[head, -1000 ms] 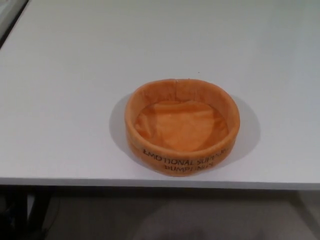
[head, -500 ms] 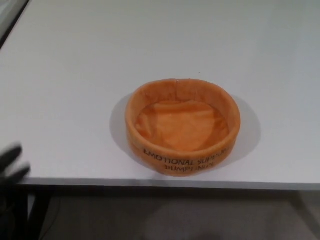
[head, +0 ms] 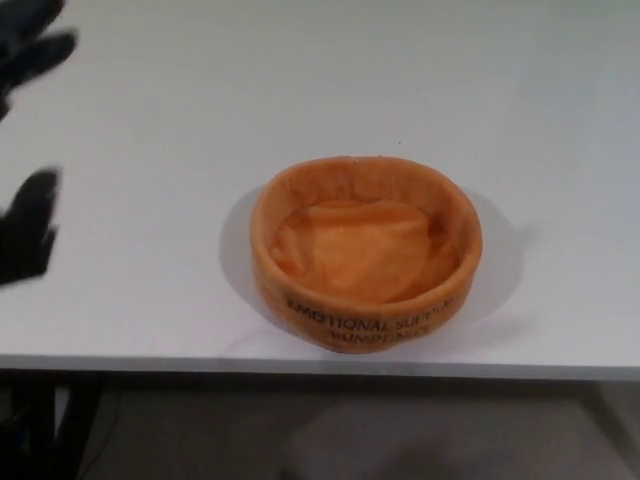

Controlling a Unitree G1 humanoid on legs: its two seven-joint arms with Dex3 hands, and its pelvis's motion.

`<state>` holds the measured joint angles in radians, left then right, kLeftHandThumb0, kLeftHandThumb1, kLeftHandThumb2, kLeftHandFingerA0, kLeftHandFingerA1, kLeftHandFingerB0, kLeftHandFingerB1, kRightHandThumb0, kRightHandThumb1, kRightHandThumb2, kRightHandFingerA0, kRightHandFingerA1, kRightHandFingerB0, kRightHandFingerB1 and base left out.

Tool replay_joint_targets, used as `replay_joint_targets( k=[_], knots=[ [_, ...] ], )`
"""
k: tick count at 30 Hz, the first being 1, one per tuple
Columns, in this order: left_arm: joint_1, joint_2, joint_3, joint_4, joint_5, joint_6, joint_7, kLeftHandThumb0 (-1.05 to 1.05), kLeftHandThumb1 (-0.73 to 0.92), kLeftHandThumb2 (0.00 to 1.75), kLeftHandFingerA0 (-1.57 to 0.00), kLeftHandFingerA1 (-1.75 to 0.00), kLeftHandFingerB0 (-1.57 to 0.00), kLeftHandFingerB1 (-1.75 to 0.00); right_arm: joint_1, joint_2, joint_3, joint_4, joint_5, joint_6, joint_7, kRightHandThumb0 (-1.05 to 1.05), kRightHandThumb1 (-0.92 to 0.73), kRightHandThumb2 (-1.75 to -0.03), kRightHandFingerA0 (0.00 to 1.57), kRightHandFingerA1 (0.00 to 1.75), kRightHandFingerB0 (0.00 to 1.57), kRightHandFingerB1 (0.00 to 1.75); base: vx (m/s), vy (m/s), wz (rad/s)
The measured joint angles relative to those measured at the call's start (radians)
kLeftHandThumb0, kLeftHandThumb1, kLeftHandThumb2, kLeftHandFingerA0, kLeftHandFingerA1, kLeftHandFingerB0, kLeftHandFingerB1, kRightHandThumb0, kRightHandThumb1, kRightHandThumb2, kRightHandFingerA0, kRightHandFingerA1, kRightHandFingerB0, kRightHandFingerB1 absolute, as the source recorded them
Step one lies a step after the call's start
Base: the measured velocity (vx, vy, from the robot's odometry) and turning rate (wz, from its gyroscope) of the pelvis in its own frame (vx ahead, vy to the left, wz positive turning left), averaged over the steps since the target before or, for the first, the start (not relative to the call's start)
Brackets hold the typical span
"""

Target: A soft plate is kept in the center of the table close to the robot and the robot uses its left hand to pick up the plate, turns it upside down and places it back on the table

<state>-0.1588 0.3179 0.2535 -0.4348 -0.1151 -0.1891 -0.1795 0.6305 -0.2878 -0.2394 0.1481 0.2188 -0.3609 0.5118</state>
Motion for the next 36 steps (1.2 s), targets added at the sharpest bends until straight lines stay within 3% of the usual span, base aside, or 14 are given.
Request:
replay_joint_targets(
  k=[5, 6, 8, 9, 17, 26, 27, 28, 30, 31, 36],
  knots=[
    [-0.151, -0.001, -0.102, 0.029, 0.081, 0.051, 0.019, -0.96, 0.9, 0.68, -0.28, -0.42, -0.28, -0.29, 0.001, 0.002, 0.0, 0.0, 0.0, 0.0, 0.0, -0.77, -0.9, -0.68, 0.29, 0.4, 0.23, 0.32, 0.0, 0.0, 0.0],
    [-0.166, -0.001, -0.113, 0.033, 0.092, 0.058, 0.022, -1.01, 0.78, 0.82, -0.28, -0.45, -0.25, -0.34, 0.001, 0.003, 0.0, 0.0, 0.0, -0.001, 0.0, -0.78, -0.9, -0.68, 0.28, 0.4, 0.23, 0.31, 0.0, 0.0, 0.0],
    [-0.221, -0.006, -0.157, 0.055, 0.127, 0.073, 0.03, -1.02, 0.79, 0.84, -0.29, -0.45, -0.25, -0.34, 0.002, 0.003, 0.0, 0.0, 0.0, -0.001, 0.0, -0.78, -0.9, -0.68, 0.28, 0.41, 0.23, 0.32, 0.0, 0.0, 0.0],
    [-0.256, -0.011, -0.188, 0.071, 0.152, 0.08, 0.035, -0.95, 0.91, 0.68, -0.31, -0.4, -0.29, -0.3, 0.002, 0.003, 0.0, 0.0, 0.0, -0.001, 0.0, -0.78, -0.9, -0.68, 0.27, 0.4, 0.22, 0.31, 0.0, 0.0, 0.0],
    [-0.442, -0.068, -0.327, 0.214, 0.265, 0.113, 0.064, -0.89, 0.92, 0.68, -0.32, -0.44, -0.27, -0.31, -0.006, 0.0, -0.002, -0.002, 0.001, 0.0, 0.005, -0.78, -0.9, -0.68, 0.27, 0.4, 0.22, 0.31, 0.0, 0.0, 0.0],
    [-0.469, -0.061, -0.457, 0.362, 0.413, 0.089, 0.099, -0.94, 0.9, 0.68, -0.26, -0.4, -0.2, -0.27, -0.014, -0.004, -0.004, -0.011, 0.005, 0.012, 0.011, -0.77, -0.9, -0.68, 0.27, 0.41, 0.24, 0.31, 0.0, 0.0, 0.0],
    [-0.473, -0.052, -0.473, 0.376, 0.428, 0.089, 0.098, -0.92, 0.69, 1.09, -0.22, -0.49, -0.12, -0.41, -0.015, -0.004, -0.004, -0.014, 0.005, 0.014, 0.011, -0.77, -0.9, -0.68, 0.25, 0.4, 0.23, 0.31, 0.0, 0.0, 0.0],
    [-0.474, -0.048, -0.481, 0.384, 0.435, 0.088, 0.097, -0.96, 0.89, 0.68, -0.29, -0.38, -0.2, -0.27, -0.015, -0.004, -0.005, -0.016, 0.005, 0.015, 0.011, -0.76, -0.9, -0.68, 0.25, 0.39, 0.22, 0.31, 0.0, 0.0, 0.0],
    [-0.489, -0.023, -0.517, 0.435, 0.467, 0.074, 0.09, -0.97, 0.89, 0.68, -0.29, -0.37, -0.2, -0.27, -0.016, -0.008, -0.005, -0.019, 0.006, 0.019, 0.013, -0.76, -0.9, -0.68, 0.26, 0.39, 0.23, 0.31, 0.0, 0.0, 0.0],
    [-0.496, -0.01, -0.529, 0.454, 0.478, 0.066, 0.086, -0.96, 0.67, 1.08, -0.21, -0.48, -0.13, -0.4, -0.017, -0.01, -0.005, -0.021, 0.006, 0.02, 0.014, -0.75, -0.9, -0.68, 0.27, 0.39, 0.24, 0.3, 0.0, 0.0, 0.0],
    [-0.531, 0.057, -0.594, 0.524, 0.541, 0.025, 0.064, -0.97, 0.63, 1.04, -0.24, -0.47, -0.17, -0.4, -0.021, -0.015, -0.008, -0.026, 0.005, 0.026, 0.014, -0.76, -0.89, -0.68, 0.29, 0.39, 0.24, 0.3, 0.0, 0.0, 0.0]
  ],
)
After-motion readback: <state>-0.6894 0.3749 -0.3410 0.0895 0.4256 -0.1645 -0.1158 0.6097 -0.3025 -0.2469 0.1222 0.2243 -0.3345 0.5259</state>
